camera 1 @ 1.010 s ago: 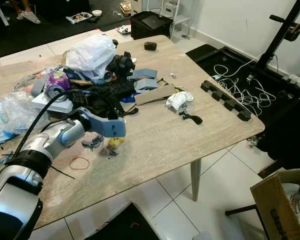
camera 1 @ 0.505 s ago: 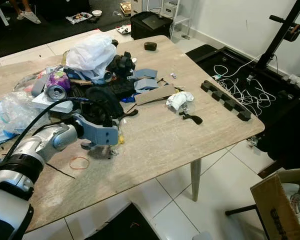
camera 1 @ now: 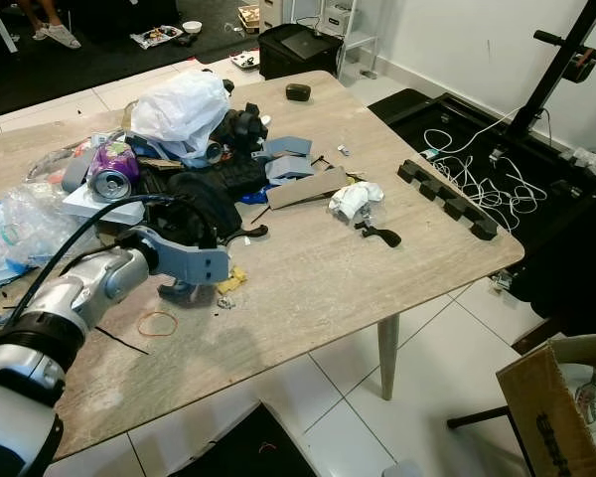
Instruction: Picking trash to rubbish bin
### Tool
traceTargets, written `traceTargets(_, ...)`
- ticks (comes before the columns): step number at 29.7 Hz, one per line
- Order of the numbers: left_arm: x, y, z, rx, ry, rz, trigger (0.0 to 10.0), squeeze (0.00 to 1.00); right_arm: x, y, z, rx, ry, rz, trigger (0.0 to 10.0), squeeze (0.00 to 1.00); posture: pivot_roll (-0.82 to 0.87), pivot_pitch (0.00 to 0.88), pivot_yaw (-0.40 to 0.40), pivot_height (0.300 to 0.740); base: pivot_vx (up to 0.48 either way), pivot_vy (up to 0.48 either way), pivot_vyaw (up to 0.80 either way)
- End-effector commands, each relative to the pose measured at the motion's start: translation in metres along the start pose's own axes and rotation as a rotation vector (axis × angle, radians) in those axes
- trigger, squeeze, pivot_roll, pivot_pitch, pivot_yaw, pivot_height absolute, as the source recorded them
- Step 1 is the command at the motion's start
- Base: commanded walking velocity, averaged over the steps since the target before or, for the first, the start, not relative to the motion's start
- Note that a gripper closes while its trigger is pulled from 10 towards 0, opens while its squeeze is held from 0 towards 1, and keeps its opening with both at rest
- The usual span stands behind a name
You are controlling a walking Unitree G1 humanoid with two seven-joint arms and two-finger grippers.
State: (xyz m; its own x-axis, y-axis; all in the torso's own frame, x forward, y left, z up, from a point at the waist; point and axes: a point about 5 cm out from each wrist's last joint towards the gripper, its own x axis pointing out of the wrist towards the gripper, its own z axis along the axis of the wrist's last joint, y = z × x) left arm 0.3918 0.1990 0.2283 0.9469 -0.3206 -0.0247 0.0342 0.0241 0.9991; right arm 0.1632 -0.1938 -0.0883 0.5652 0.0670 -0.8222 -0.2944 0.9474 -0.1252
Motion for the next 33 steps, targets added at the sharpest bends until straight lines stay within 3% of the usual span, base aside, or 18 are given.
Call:
traceTargets(1, -0.001, -0.013, 0.001, -0.030, 0.010, -0.021, 5.3, 0.00, -0.014, 0.013, -0.054, 0.021, 0.222, 0.033, 10.0, 0.00, -0.09, 0.336, 0.073, 0.740, 0.000, 0.000, 0.00)
traceTargets(2, -0.001, -0.014, 0.002, -0.042, 0.016, -0.015, 0.0, 0.00, -0.014, 0.013, -0.054, 0.020, 0.222, 0.033, 10.0, 0.00, -0.09, 0.336, 0.074, 0.740, 0.000, 0.000, 0.00)
traceTargets(13, -0.003, -0.015, 0.004, -0.107, 0.065, 0.083, 0.0, 0.00, -0.012, 0.011, -0.050, 0.017, 0.212, 0.028, 10.0, 0.00, -0.09, 0.321, 0.069, 0.740, 0.000, 0.000, 0.00)
traceTargets(18, -0.006, -0.008, 0.005, -0.190, 0.065, 0.151, 0.0, 0.00, -0.011, 0.010, -0.047, 0.015, 0.208, 0.027, 10.0, 0.00, -0.09, 0.315, 0.067, 0.740, 0.000, 0.000, 0.00)
traceTargets(20, -0.009, 0.003, 0.004, -0.418, 0.039, 0.234, 0.0, 0.00, -0.010, 0.009, -0.045, 0.013, 0.204, 0.025, 10.0, 0.00, -0.09, 0.306, 0.066, 0.740, 0.000, 0.000, 0.00)
traceTargets(22, -0.014, 0.012, 0.003, -0.707, -0.020, 0.305, 0.0, 0.00, -0.009, 0.009, -0.043, 0.010, 0.200, 0.024, 10.0, 0.00, -0.09, 0.296, 0.063, 0.740, 0.000, 0.000, 0.00)
traceTargets(23, -0.016, 0.013, 0.001, -0.793, -0.030, 0.328, 0.0, 0.00, -0.009, 0.008, -0.042, 0.008, 0.198, 0.024, 10.0, 0.00, -0.08, 0.288, 0.061, 0.740, 0.000, 0.000, 0.00)
traceTargets(24, -0.016, 0.013, 0.001, -0.793, -0.030, 0.328, 0.0, 0.00, -0.009, 0.008, -0.042, 0.008, 0.198, 0.024, 10.0, 0.00, -0.08, 0.288, 0.061, 0.740, 0.000, 0.000, 0.00)
traceTargets(26, -0.020, 0.015, 0.000, -1.009, -0.083, 0.349, 0.0, 0.00, -0.008, 0.008, -0.039, 0.004, 0.196, 0.023, 10.0, 0.00, -0.08, 0.283, 0.061, 0.740, 0.000, 0.000, 0.00)
traceTargets(27, -0.024, 0.017, 0.001, -1.169, -0.144, 0.351, 0.0, 0.00, -0.007, 0.008, -0.037, 0.003, 0.194, 0.024, 10.0, 0.00, -0.08, 0.276, 0.059, 0.740, 0.000, 0.000, 0.00)
traceTargets(28, -0.024, 0.017, 0.001, -1.169, -0.144, 0.351, 0.0, 0.00, -0.007, 0.008, -0.037, 0.003, 0.194, 0.024, 10.0, 0.00, -0.08, 0.276, 0.059, 0.740, 0.000, 0.000, 0.00)
traceTargets(31, -0.034, 0.023, 0.007, -1.541, -0.370, 0.334, 0.0, 0.00, -0.005, 0.007, -0.032, -0.001, 0.184, 0.022, 10.0, 0.00, -0.07, 0.267, 0.056, 0.740, 0.000, 0.000, 0.00)
traceTargets(32, -0.034, 0.023, 0.007, -1.541, -0.370, 0.334, 0.0, 0.00, -0.005, 0.007, -0.032, -0.001, 0.184, 0.022, 10.0, 0.00, -0.07, 0.267, 0.056, 0.740, 0.000, 0.000, 0.00)
traceTargets(33, -0.038, 0.023, 0.012, -1.633, -0.465, 0.298, 0.0, 0.00, -0.005, 0.007, -0.030, -0.002, 0.180, 0.021, 10.0, 0.00, -0.07, 0.259, 0.055, 0.740, 0.000, 0.000, 0.00)
